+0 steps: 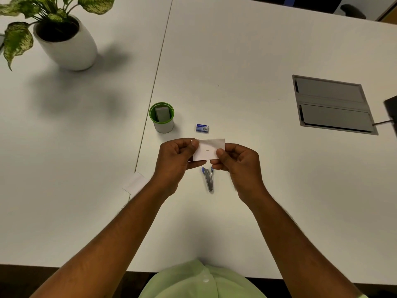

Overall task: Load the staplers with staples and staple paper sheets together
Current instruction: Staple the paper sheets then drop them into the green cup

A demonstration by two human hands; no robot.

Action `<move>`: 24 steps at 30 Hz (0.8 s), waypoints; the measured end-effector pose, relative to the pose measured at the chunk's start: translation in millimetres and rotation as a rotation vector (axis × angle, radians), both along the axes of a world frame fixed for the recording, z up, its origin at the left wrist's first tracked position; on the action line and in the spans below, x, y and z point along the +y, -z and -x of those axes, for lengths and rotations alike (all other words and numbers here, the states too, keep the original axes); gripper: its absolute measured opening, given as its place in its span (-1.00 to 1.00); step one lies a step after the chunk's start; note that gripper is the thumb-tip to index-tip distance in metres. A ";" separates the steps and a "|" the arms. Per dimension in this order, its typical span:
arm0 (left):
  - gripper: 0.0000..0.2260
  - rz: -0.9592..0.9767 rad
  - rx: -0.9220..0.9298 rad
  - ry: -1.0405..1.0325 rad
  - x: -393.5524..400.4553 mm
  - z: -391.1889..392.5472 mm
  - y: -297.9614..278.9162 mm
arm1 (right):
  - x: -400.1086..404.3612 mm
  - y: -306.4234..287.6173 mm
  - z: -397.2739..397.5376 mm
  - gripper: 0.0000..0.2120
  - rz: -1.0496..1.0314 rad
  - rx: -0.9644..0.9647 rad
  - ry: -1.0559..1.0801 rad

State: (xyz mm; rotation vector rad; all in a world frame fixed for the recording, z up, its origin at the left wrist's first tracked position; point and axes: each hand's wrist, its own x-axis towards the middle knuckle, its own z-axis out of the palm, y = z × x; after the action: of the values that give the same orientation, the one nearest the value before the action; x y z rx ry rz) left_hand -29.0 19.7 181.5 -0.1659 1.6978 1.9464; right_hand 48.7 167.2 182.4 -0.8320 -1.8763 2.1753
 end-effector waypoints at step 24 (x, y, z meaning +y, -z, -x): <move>-0.53 0.979 0.426 0.138 -29.4 61.4 151.7 | 8.1 57.0 140.9 -0.89 -0.399 -0.202 -0.113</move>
State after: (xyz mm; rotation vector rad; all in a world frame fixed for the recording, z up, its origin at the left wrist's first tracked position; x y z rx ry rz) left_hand -90.4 -9.7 29.8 0.0238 2.7342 0.9367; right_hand -92.2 175.3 125.4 -0.9056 -2.3986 1.7286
